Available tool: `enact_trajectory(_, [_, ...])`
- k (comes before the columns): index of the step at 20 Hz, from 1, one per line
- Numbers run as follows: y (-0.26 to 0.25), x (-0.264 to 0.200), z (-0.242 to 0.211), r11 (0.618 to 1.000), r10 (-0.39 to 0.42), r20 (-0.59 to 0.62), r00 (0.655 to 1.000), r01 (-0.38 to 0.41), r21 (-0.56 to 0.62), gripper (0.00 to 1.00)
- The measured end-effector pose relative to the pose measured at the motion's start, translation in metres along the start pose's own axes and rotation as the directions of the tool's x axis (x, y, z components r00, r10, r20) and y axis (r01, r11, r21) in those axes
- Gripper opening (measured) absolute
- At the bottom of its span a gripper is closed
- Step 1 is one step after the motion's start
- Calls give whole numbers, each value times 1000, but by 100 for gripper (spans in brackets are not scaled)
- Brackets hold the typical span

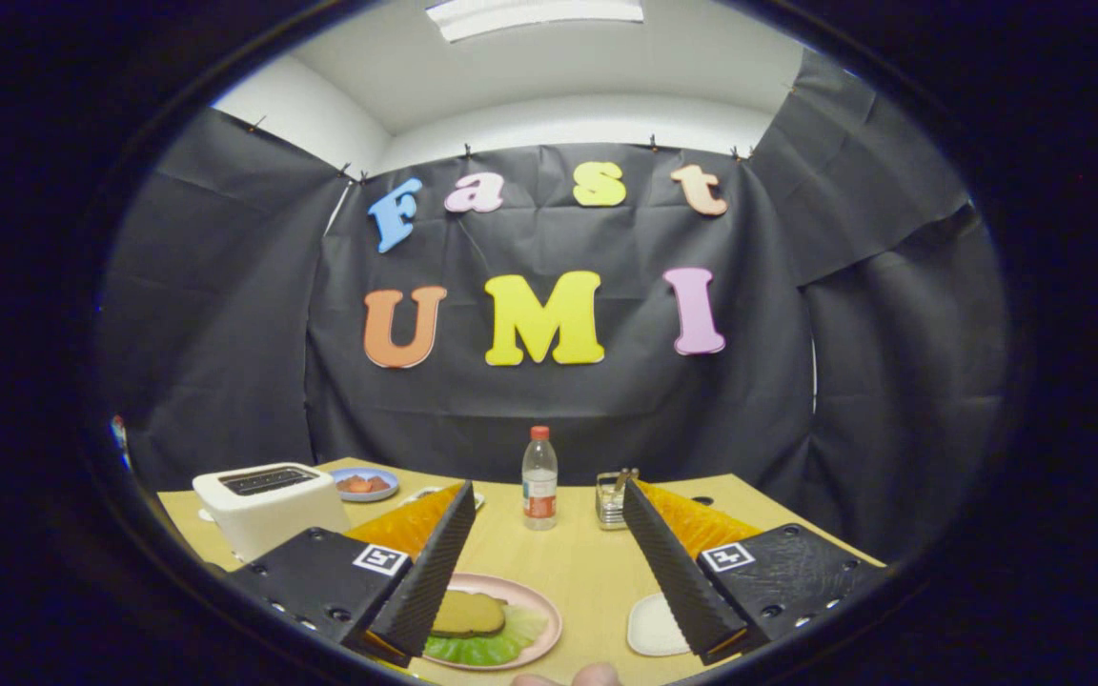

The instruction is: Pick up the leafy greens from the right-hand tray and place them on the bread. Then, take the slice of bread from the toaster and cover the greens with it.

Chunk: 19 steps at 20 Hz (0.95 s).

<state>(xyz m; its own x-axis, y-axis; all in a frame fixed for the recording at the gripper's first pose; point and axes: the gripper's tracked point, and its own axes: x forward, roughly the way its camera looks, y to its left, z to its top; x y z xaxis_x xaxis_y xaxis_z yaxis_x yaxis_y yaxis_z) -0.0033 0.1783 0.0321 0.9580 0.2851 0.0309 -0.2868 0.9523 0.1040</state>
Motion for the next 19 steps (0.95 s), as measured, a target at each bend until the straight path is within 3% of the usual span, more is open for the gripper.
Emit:
enact_trajectory(6, [-2,-35,23,999,-25,62,998,27,-36,95])
enact_trajectory(11, [16,-53,20,999,-14,45,999,15,-34,95])
enact_trajectory(19, [18,-68,15,997,-72,32,997,72,-6,96])
